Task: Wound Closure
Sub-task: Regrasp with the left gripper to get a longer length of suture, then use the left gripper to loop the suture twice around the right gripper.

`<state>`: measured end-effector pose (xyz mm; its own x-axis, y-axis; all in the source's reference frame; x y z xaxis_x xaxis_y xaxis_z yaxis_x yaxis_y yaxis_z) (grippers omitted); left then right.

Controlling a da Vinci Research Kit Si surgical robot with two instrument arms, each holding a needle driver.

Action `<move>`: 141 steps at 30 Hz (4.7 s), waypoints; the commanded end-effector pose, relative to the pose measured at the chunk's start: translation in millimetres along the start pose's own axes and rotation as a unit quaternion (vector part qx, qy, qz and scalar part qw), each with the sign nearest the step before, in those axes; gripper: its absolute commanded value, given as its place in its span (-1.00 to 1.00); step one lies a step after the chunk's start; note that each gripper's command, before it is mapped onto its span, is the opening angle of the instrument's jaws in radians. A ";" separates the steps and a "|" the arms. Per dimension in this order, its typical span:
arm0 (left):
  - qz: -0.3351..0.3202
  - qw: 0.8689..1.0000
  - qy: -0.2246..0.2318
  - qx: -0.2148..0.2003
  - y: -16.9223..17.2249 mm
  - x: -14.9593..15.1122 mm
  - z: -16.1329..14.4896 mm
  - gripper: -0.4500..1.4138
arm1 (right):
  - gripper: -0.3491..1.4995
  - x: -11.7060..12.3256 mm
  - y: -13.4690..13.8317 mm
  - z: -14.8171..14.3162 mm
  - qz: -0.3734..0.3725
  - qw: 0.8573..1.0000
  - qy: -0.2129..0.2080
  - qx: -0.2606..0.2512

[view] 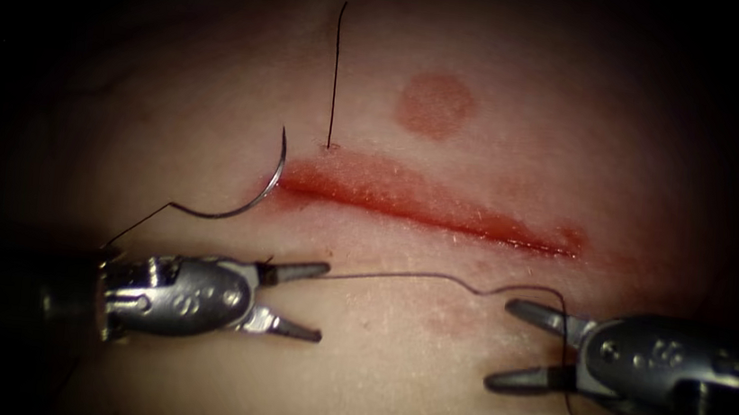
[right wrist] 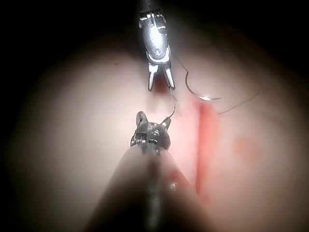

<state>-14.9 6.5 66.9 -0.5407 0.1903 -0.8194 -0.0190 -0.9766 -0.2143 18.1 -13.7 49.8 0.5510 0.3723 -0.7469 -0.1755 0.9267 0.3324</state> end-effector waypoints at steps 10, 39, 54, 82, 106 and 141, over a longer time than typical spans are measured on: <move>0.002 1.000 0.008 0.004 -0.8 3.1 1.8 -0.08 | 0.74 0.5 -1.0 -1.7 0.005 1.000 -0.003 -0.002; 0.053 0.997 0.055 -0.026 -2.4 13.7 5.8 -0.01 | 0.71 -0.4 -0.7 0.9 0.009 1.000 -0.017 -0.011; 0.140 0.988 -0.060 0.013 -2.4 11.7 6.7 -0.89 | 0.71 0.0 -0.9 1.2 0.010 1.000 -0.021 -0.011; 0.078 0.996 0.021 -0.027 0.0 6.9 -6.7 -0.89 | 0.69 2.1 -0.5 -1.8 0.017 1.000 0.011 0.009; 0.150 0.964 0.176 -0.129 2.2 8.5 -10.1 -0.89 | 0.02 8.7 5.6 2.9 -0.016 0.985 0.165 0.041; 0.148 0.924 0.318 -0.154 -1.1 11.5 -13.3 -0.89 | -1.00 5.6 3.3 30.1 -0.144 0.972 0.181 0.028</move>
<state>-9.3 11.5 49.9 0.1231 0.0367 -0.9917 0.3416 -0.9398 0.0076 44.6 -9.7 63.5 0.2443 0.0971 -0.9648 -0.0073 0.9951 0.0983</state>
